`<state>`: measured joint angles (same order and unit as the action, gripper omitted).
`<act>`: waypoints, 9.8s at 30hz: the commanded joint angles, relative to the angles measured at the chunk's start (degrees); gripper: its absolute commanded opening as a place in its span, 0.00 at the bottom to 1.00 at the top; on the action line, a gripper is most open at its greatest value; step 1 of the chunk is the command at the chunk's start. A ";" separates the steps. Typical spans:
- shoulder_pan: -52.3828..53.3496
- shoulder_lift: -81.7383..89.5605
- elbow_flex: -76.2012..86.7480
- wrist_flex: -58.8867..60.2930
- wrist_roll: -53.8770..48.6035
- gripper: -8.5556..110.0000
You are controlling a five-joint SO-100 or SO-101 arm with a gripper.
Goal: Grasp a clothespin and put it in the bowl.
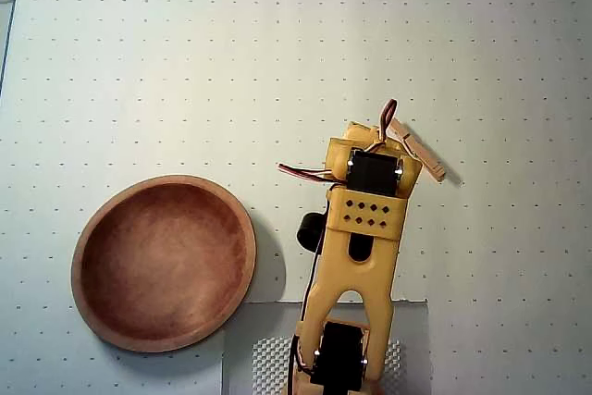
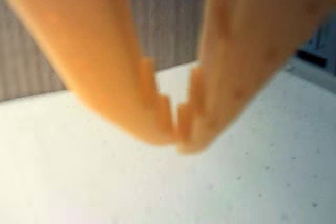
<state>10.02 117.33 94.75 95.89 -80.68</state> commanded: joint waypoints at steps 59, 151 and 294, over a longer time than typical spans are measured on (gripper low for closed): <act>11.07 -54.14 -50.89 4.83 -23.55 0.05; 9.84 -73.56 -69.96 4.75 -62.23 0.22; -29.79 -4.66 -13.97 6.77 -18.46 0.05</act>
<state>-17.05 110.48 81.12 101.07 -100.90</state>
